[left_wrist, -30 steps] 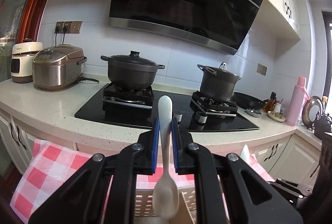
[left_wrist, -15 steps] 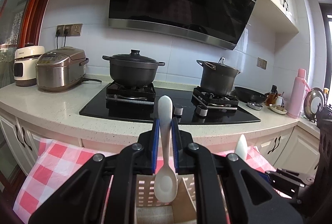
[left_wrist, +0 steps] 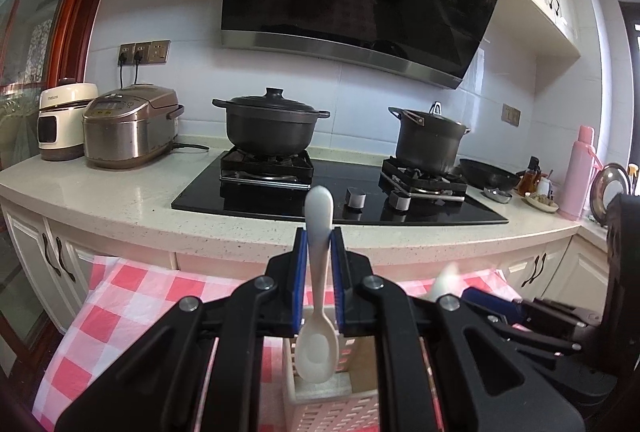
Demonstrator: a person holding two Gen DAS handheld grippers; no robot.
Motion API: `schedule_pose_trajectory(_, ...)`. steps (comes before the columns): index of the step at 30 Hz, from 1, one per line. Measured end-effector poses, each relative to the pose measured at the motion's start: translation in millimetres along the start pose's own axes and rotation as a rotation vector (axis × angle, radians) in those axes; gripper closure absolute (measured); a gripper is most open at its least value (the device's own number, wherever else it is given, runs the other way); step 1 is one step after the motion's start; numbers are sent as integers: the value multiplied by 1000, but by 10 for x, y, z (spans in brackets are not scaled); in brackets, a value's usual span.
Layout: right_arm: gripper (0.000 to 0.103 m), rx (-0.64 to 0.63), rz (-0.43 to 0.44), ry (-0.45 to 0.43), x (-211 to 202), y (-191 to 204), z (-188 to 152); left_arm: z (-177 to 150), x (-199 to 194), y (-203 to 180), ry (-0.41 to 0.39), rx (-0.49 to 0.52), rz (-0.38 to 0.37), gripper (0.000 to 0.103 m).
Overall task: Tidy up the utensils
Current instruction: 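Lower both spoons into the white caddy and open both tools, then move both tools back over the chopsticks and close on one chopstick each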
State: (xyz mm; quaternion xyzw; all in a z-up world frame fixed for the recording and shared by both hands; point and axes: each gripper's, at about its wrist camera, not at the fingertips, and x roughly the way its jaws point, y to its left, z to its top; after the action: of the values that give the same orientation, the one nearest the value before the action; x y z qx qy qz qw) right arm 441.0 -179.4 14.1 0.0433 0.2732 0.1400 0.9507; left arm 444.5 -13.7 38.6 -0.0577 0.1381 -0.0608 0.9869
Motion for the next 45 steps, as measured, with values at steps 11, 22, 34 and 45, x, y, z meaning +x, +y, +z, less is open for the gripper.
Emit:
schedule_pose_trajectory(11, 66, 11, -15, -20, -210, 25, -12, -89, -212, 35, 8, -2, 30, 78)
schedule_pose_trajectory(22, 56, -2, -39, -54, -677, 151, -265, -435, -748, 57, 48, 35, 84, 30)
schedule_pose_trajectory(34, 54, 52, -102, 85, -946, 72, -1227, -1297, -980, 449, 321, 68, 207, 17)
schedule_pose_trajectory(45, 57, 85, -91, 225, -812, 33, -1727, -1822, -503, 386, 550, 109, 163, 53)
